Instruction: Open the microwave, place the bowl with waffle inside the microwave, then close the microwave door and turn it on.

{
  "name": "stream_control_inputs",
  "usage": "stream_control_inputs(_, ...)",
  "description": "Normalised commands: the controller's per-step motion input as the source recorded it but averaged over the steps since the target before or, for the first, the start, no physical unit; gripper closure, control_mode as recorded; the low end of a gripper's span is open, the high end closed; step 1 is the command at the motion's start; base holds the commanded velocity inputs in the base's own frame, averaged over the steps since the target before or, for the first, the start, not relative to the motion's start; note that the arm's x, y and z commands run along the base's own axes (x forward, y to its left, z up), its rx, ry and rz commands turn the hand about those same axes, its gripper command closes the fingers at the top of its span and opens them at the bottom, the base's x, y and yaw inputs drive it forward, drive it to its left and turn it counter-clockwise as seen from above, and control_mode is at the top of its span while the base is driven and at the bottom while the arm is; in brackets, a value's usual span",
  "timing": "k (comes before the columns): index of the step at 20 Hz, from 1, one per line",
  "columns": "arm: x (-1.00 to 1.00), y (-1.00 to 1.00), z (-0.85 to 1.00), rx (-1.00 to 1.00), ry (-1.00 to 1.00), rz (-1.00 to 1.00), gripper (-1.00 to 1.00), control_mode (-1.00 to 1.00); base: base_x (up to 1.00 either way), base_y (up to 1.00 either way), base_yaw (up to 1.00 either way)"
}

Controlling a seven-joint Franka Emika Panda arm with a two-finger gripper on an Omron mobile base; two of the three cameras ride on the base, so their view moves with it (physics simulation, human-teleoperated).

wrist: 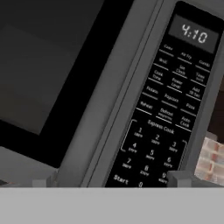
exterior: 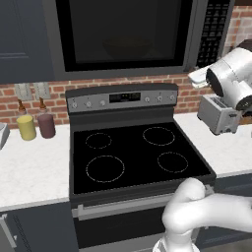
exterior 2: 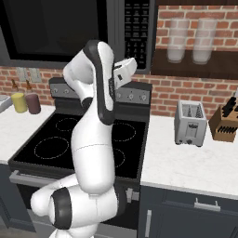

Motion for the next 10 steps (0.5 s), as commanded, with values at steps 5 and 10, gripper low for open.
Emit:
stream_control_inputs(5, 0.00, -0.11, 0.00, 0.00, 0.16, -0.14, -1.00, -1.00, 0.00, 0.00, 0.00)
stream_control_inputs(10, -0.02, -0.41, 0.09, 0.04, 0.07, 0.00, -1.00, -1.00, 0.00, 0.00, 0.00)
